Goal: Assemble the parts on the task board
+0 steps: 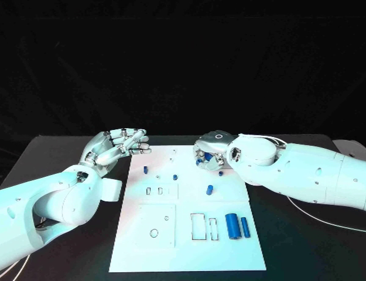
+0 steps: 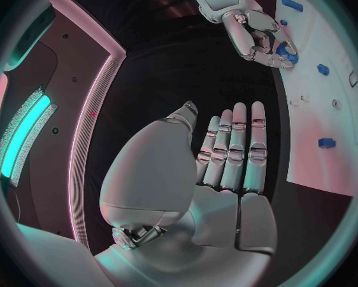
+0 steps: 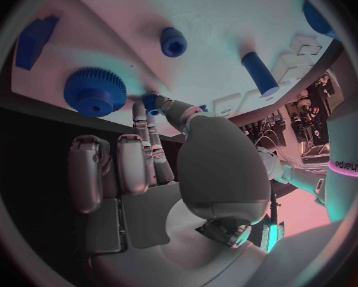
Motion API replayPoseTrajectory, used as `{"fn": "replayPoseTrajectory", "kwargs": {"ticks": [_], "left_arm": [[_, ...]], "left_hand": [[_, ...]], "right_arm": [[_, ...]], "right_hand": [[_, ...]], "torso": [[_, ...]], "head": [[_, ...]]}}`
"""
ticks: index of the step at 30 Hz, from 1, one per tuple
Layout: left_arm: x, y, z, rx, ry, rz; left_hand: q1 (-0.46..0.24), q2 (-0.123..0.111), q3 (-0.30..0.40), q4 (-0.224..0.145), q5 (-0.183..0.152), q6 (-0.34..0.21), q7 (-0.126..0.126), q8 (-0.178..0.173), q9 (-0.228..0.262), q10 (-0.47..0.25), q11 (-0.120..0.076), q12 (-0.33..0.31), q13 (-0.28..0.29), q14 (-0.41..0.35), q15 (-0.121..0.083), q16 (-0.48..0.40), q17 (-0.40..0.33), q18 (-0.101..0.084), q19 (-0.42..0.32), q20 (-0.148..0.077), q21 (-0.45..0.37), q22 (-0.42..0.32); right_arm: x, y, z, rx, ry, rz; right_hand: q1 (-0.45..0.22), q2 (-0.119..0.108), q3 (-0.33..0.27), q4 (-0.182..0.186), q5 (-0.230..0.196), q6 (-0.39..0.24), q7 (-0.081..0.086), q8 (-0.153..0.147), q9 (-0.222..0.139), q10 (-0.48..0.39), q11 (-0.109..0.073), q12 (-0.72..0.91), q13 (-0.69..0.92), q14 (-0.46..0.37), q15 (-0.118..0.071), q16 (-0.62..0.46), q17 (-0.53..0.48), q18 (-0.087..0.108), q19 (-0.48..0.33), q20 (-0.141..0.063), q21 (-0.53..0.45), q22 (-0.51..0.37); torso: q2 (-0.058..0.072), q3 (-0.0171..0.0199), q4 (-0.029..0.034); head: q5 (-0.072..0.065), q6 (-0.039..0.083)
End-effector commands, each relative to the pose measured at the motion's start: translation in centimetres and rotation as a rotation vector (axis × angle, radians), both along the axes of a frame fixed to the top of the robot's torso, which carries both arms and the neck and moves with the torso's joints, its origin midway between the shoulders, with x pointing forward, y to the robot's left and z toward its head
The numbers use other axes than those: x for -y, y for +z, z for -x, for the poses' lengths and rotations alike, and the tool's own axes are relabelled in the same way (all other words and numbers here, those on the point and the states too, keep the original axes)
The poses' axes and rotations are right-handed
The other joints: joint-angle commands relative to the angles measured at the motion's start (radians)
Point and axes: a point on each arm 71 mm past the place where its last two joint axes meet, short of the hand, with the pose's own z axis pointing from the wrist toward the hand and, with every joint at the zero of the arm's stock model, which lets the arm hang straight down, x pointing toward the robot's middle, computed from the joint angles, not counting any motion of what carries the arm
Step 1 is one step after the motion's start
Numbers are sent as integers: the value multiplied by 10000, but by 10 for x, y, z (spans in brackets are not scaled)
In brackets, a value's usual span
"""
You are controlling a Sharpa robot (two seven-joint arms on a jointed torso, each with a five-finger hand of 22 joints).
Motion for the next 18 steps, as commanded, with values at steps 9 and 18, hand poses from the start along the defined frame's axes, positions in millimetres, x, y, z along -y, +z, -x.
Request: {"fn": "replayPoseTrajectory", "kwargs": {"ticks": [9, 18], "left_arm": [[0, 1, -1, -54, -113, 113], [1, 1, -1, -65, -157, 132]], "left_hand": [[-70, -1, -10, 55, 11, -26, 79, -70, -9, -19, 92, -39, -14, 6, 65, 16, 20, 138, 48, -15, -30, -19], [-63, 2, -5, 51, 11, -32, 83, -75, -10, -22, 96, -48, -15, 2, 67, 13, 25, 138, 47, -14, -34, -22]], "right_arm": [[-10, 17, 4, 967, -26, -1379], [-28, 20, -10, 1417, -85, -1763]], "right_hand": [[-9, 195, 95, 53, -31, 41, -51, 113, 119, 125, -16, -37, -6, 393, -91, 61, 17, -91, 67, -15, 59, 689], [-64, 176, 91, 95, -134, 15, -49, 137, 173, 128, -16, -54, -6, 403, -93, 103, 67, -100, 88, -19, 87, 739]], "torso": [[13, -5, 24], [34, 5, 42]], "head": [[14, 114], [2, 147]]}}
